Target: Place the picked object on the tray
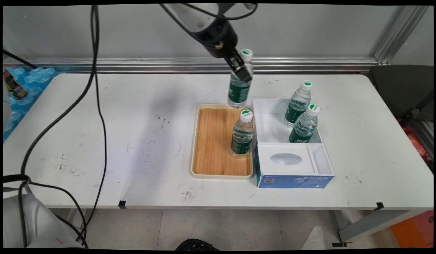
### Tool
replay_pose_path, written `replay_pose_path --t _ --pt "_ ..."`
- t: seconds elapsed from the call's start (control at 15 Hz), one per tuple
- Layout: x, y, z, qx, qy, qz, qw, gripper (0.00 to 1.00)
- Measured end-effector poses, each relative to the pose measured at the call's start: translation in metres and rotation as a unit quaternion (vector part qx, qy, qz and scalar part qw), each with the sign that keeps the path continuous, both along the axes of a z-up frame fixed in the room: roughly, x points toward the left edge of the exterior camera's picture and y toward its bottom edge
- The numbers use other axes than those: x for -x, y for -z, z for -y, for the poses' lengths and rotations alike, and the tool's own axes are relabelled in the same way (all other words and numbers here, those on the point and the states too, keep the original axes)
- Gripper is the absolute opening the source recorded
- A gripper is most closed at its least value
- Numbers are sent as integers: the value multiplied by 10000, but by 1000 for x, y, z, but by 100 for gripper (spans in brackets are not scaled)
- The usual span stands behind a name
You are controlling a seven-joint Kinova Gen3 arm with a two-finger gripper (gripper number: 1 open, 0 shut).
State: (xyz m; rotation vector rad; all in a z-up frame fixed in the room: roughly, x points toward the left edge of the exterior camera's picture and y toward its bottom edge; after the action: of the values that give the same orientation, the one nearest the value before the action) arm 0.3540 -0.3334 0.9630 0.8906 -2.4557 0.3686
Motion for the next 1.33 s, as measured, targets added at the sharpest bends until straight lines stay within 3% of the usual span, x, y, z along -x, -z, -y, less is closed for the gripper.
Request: replay_pose_path --t 0.47,1.33 --pt "-20 12 -12 59 -202 -83 9997 0" --pt "-30 80 6 258 31 -274 9993 0"
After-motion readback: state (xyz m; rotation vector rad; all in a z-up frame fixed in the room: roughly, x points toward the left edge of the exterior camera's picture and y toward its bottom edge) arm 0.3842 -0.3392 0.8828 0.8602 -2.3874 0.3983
